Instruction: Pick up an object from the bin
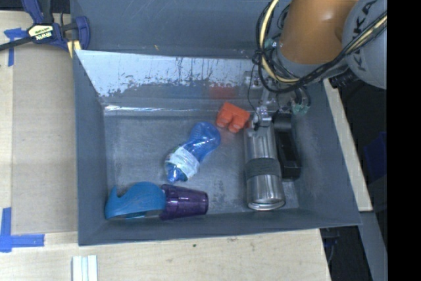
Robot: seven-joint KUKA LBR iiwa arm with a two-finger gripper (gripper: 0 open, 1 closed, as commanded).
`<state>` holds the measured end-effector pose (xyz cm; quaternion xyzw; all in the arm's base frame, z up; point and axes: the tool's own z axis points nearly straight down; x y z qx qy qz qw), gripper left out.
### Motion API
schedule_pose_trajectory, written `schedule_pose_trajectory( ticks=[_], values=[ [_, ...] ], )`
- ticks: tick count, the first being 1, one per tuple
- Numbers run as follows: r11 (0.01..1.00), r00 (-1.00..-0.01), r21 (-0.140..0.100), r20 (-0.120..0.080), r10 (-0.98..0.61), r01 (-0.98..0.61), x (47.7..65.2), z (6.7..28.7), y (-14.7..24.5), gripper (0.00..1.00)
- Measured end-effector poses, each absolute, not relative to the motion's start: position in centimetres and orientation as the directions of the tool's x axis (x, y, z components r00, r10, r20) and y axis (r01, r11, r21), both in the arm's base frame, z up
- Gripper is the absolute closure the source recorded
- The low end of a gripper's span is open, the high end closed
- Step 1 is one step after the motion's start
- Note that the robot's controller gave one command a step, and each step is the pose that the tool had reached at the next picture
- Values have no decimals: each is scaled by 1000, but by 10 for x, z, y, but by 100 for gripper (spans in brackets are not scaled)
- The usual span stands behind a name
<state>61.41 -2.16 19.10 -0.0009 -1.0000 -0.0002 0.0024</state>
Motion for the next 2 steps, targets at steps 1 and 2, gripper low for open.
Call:
schedule_pose_trajectory(
  ticks=[1, 2],
  values=[
    [1000, -1000, 0, -4, 1, 1, 616, 196, -22, 0],
    [923, -923, 5, 5, -384, -384, 605, 129, 55, 0]
  ],
)
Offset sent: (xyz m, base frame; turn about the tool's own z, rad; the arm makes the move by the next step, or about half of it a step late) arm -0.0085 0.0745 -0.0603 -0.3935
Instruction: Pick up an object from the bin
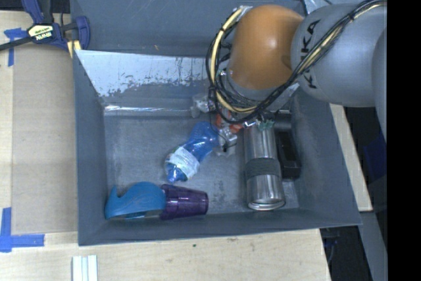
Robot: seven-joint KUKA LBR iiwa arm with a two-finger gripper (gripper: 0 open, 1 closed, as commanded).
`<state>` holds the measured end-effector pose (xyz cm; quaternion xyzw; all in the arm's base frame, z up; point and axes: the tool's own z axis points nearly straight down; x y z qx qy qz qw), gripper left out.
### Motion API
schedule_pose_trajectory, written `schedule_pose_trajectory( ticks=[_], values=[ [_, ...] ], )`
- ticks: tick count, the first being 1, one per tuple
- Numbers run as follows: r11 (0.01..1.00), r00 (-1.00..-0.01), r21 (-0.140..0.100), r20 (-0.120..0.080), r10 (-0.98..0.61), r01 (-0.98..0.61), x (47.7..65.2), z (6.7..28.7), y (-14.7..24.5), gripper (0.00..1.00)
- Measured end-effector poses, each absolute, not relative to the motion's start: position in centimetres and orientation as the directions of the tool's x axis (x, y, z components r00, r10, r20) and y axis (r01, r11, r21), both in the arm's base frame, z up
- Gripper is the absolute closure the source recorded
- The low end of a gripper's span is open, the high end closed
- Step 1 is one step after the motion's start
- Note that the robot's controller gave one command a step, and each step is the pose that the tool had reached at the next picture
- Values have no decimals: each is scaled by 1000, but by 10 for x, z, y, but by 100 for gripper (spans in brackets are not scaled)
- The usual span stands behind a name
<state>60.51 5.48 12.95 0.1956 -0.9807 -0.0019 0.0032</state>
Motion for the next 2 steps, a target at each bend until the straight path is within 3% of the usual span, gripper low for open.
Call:
schedule_pose_trajectory(
  ticks=[1, 2],
  values=[
    [984, -984, 0, -9, -176, -176, 596, 161, 73, 0],
    [776, -776, 4, -1, -631, -631, 626, 132, 64, 0]
  ],
)
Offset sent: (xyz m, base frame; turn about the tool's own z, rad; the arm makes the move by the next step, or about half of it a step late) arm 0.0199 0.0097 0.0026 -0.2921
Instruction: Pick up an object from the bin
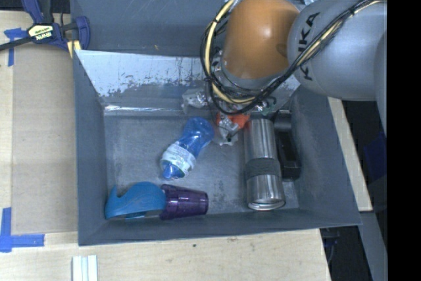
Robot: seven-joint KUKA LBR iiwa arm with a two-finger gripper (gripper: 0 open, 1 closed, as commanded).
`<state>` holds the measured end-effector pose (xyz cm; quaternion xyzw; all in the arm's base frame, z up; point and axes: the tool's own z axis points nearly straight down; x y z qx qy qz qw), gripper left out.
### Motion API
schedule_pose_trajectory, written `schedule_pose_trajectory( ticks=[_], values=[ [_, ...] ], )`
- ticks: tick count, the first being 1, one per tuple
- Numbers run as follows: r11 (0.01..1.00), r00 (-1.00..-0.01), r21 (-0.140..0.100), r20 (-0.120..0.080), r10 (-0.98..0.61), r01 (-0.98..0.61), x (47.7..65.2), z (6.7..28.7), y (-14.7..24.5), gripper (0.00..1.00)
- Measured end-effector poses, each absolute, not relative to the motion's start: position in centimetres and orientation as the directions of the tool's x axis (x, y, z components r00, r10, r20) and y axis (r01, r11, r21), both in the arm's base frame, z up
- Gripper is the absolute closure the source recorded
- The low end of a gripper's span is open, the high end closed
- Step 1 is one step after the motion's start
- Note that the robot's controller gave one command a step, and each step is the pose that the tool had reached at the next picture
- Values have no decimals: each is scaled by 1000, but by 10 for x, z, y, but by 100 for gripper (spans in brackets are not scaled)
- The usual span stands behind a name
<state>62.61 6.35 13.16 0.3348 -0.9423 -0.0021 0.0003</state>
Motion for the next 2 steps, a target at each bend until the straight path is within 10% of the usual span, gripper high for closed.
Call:
schedule_pose_trajectory(
  ticks=[1, 2],
  values=[
    [845, -845, -5, -13, -535, -535, 614, 71, 65, 0],
    [386, -386, -3, -9, -922, -922, 626, 71, 85, 100]
  ],
)
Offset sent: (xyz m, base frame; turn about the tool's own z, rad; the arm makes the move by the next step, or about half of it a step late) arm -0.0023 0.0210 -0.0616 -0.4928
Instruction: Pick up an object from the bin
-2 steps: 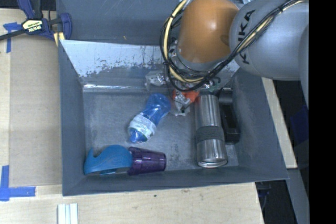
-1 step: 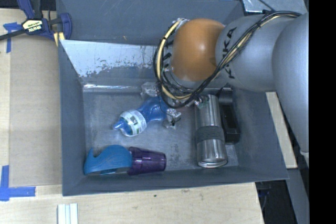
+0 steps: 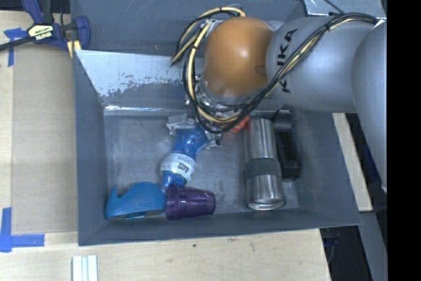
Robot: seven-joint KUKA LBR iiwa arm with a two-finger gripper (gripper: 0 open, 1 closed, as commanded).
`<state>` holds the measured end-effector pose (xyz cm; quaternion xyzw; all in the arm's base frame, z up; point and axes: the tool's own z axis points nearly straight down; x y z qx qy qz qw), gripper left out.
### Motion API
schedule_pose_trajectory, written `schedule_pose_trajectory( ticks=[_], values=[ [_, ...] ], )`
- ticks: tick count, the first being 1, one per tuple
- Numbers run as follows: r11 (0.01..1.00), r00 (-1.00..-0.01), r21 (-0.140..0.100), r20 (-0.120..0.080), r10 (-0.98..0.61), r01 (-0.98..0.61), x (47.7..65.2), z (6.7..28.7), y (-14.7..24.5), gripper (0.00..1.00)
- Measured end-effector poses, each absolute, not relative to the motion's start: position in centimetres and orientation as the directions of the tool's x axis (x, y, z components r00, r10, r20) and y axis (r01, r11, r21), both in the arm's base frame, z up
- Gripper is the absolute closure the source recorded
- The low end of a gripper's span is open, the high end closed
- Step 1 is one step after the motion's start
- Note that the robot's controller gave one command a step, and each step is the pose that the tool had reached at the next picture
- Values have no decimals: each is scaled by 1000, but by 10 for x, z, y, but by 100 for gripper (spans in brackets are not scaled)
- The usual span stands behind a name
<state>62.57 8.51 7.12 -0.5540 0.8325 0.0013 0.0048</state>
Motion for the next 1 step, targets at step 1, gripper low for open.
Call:
schedule_pose_trajectory(
  ticks=[1],
  values=[
    [388, -388, -3, -10, -922, -922, 626, 71, 85, 100]
  ],
)
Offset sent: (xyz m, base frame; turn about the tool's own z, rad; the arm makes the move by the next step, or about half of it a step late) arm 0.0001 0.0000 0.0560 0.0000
